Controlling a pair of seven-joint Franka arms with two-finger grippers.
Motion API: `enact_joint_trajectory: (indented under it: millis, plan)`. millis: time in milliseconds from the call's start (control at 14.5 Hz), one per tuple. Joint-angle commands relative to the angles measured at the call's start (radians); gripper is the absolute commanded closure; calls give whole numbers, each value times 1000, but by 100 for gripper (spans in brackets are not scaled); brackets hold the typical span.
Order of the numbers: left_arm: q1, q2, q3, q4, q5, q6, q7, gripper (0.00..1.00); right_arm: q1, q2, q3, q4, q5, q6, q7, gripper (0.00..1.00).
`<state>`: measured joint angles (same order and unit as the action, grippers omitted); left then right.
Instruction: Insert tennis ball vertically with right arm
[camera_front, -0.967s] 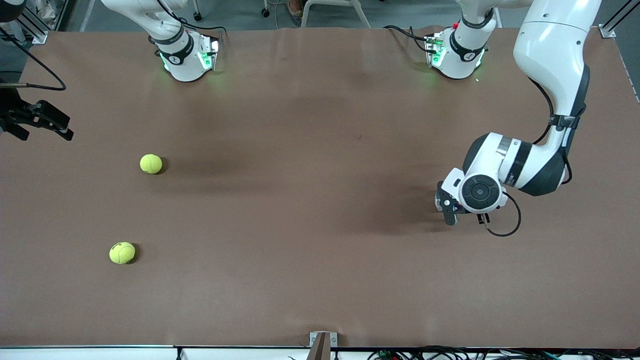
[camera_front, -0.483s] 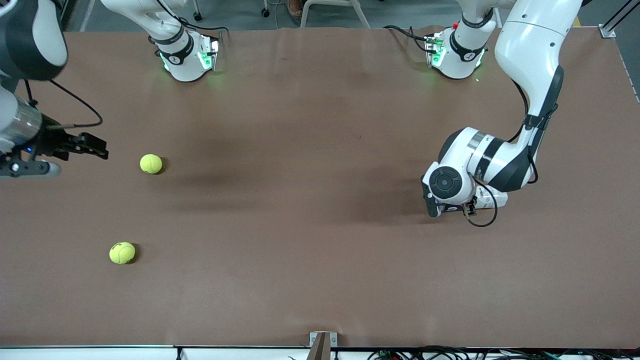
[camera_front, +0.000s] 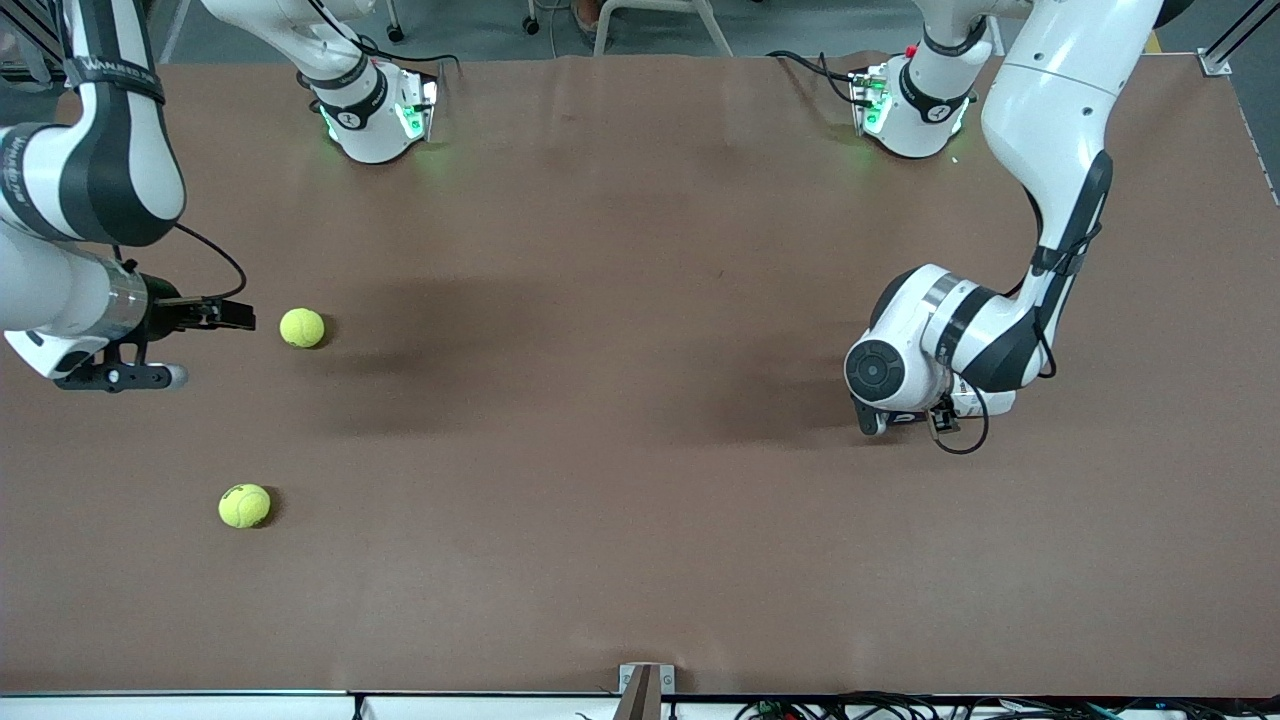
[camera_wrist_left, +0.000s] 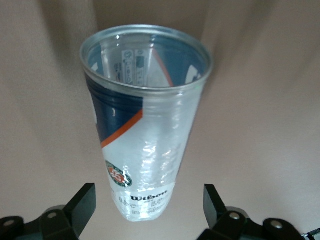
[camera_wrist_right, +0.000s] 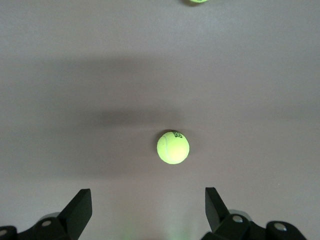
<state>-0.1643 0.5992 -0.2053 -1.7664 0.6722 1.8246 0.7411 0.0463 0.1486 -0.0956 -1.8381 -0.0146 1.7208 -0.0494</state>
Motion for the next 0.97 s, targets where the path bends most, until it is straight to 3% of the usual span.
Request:
enact_joint_trajectory:
  millis: [0, 276, 898]
  plan:
    - [-3, 13, -2, -1, 35, 1, -29, 4, -32, -26, 4, -96, -4, 69, 0, 0]
    - [3, 31, -2, -1, 61, 22, -58, 4, -40, -26, 4, -225, -4, 186, 0, 0]
    - [3, 74, -2, -1, 73, 70, -75, 9, -88, 37, 4, -357, -4, 370, -1, 0]
